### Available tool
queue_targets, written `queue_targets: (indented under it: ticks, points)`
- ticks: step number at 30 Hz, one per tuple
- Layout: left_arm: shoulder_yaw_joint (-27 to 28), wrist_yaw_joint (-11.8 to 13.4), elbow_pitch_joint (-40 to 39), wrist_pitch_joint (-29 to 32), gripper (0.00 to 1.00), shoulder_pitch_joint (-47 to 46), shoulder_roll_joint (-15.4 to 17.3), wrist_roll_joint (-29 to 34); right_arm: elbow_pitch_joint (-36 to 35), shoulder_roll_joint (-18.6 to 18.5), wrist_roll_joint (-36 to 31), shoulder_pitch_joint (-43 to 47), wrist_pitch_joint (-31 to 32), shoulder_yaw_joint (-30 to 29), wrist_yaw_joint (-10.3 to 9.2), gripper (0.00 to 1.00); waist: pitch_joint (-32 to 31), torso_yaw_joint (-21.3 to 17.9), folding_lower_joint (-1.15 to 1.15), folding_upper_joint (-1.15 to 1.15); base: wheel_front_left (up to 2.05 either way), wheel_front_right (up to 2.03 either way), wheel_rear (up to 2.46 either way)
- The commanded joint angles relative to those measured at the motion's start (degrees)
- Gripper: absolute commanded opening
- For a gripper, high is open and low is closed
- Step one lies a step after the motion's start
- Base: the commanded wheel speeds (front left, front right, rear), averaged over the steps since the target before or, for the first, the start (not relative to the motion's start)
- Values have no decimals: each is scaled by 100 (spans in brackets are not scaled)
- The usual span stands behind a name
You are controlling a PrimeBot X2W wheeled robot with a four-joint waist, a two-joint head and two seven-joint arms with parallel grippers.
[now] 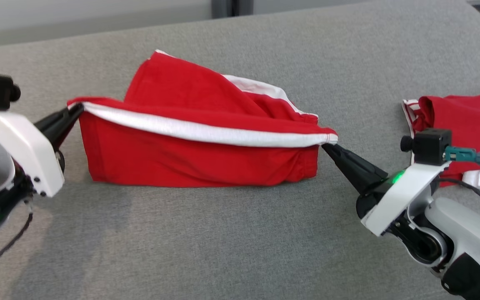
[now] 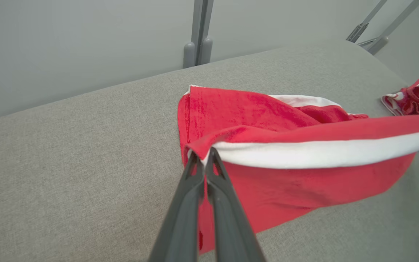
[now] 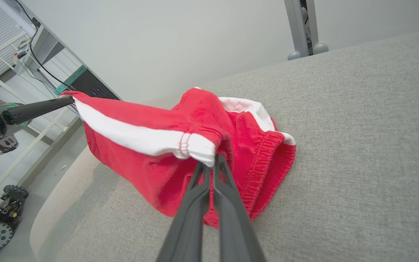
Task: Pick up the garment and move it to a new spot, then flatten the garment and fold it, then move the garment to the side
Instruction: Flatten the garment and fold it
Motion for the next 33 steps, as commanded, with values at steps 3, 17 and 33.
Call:
queue_targets:
  ticks: [3, 17, 33]
  points:
    - [-38, -205, 410, 201, 0, -542, -180, 160, 121, 163, 47, -151, -84, -138, 1, 0, 377, -193, 0, 0, 0, 0, 0]
    - [-164, -666, 2240, 892, 0, -2307, -869, 628, 328, 887, -15, -562, -445, -510, 1, 0, 1254, -789, 0, 0, 0, 0, 0]
    - [-209, -935, 3860, 837, 0, -3051, -1254, 826, 770, 1576, -59, -869, -507, -551, 1, 0, 1603, -1245, 0, 0, 0, 0, 0]
